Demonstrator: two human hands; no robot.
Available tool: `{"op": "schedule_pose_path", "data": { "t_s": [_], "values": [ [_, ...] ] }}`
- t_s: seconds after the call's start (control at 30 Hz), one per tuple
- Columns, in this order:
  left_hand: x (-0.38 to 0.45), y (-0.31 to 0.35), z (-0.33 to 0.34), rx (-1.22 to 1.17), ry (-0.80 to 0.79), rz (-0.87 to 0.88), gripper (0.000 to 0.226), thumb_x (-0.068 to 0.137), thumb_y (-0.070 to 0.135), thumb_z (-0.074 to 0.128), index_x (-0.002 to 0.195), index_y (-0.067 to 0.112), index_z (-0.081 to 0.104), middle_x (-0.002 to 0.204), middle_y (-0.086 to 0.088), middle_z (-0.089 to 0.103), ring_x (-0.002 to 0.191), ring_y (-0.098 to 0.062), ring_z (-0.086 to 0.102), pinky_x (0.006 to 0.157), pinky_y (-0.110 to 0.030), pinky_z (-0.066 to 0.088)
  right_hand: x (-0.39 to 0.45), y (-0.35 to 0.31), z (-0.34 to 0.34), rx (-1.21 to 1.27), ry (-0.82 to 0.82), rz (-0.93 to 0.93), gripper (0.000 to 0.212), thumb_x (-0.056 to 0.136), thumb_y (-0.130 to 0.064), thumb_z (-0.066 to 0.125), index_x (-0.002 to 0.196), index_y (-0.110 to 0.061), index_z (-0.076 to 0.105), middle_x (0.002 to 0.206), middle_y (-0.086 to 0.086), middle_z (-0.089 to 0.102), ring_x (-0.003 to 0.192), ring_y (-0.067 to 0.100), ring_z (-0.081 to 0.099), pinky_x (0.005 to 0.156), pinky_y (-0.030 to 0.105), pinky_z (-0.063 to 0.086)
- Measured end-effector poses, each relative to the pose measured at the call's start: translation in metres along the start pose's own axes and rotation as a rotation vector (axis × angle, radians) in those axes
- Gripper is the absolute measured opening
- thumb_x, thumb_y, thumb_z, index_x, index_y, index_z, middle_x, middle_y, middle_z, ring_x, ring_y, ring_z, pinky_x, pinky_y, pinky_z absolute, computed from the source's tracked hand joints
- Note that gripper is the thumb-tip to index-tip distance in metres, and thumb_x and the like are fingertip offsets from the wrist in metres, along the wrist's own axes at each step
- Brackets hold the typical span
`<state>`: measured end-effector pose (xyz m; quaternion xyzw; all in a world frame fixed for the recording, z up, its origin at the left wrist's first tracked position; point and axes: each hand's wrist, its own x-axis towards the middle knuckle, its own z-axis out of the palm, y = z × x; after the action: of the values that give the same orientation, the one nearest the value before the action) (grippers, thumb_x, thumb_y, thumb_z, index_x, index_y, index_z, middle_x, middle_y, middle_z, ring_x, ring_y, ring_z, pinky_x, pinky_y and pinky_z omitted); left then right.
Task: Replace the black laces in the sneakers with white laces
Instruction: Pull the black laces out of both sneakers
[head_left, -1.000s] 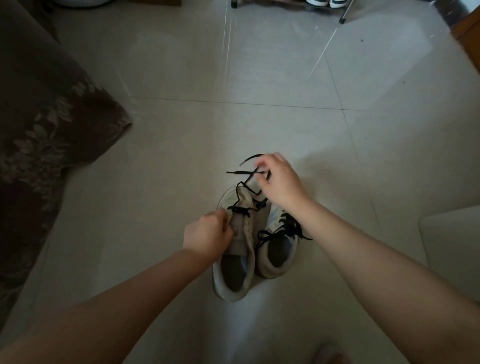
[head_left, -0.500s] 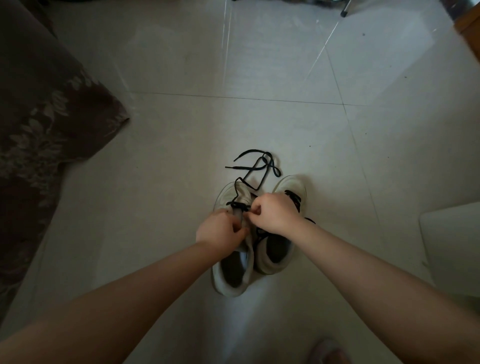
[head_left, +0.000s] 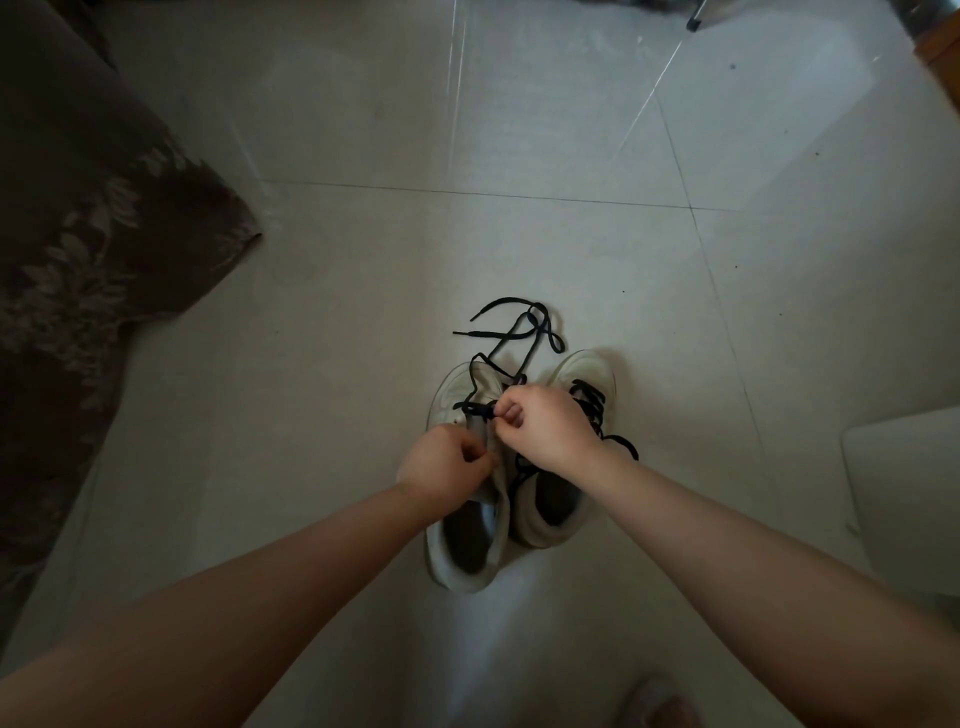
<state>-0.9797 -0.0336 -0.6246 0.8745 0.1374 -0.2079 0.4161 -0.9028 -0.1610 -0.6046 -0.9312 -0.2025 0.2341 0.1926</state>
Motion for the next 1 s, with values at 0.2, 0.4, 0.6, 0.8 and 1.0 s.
{"op": "schedule_pose_path", "data": {
  "t_s": [0.2,0.4,0.6,0.8,1.0],
  "values": [
    [0.005,-0.001,-0.001,-0.003,-0.034,-0.067,0.019,0.084,0.021,0.063,0.067,0.012,0.061,0.069,-0.006,0.056,0.058,-0.014,0.049,0.053,-0.023,0.037,0.010,-0.006,-0.008,-0.436,-0.047,-0.238,0.020,0.089,-0.024,0.047,0.102,-0.012,0.057,0.101,0.003,0.060,0.096,0.022,0.057,0.090,0.038,0.039],
    [0.005,-0.003,0.000,-0.033,-0.060,-0.104,0.020,0.085,0.021,0.063,0.066,0.014,0.059,0.066,-0.004,0.055,0.054,-0.010,0.047,0.049,-0.020,0.034,0.037,-0.021,-0.057,-0.255,0.166,-0.164,0.011,0.087,-0.021,0.052,0.091,-0.015,0.061,0.091,-0.003,0.062,0.086,0.018,0.058,0.088,0.033,0.042],
    [0.004,-0.006,0.005,-0.096,-0.035,-0.075,0.019,0.087,0.023,0.063,0.077,0.008,0.067,0.064,-0.002,0.053,0.054,-0.010,0.045,0.055,-0.024,0.036,0.019,-0.008,-0.039,-0.089,-0.395,0.104,0.019,0.086,-0.031,0.064,0.092,-0.014,0.069,0.091,-0.002,0.070,0.086,0.014,0.064,0.076,0.026,0.051],
    [0.002,-0.009,0.004,-0.133,-0.006,-0.031,0.022,0.087,0.021,0.063,0.075,0.002,0.067,0.052,0.005,0.043,0.046,-0.005,0.036,0.044,-0.015,0.029,0.007,0.000,-0.014,0.017,-0.126,0.058,0.005,0.091,-0.021,0.056,0.090,-0.019,0.061,0.085,-0.005,0.065,0.080,0.017,0.061,0.076,0.034,0.052],
    [0.003,-0.008,0.005,-0.141,-0.028,-0.046,0.020,0.086,0.019,0.063,0.074,0.003,0.066,0.055,0.002,0.044,0.048,-0.006,0.038,0.047,-0.018,0.030,0.017,-0.016,-0.027,-0.087,-0.296,0.064,0.015,0.090,-0.021,0.057,0.091,-0.009,0.066,0.089,0.000,0.068,0.087,0.018,0.062,0.081,0.032,0.051]
  ]
}}
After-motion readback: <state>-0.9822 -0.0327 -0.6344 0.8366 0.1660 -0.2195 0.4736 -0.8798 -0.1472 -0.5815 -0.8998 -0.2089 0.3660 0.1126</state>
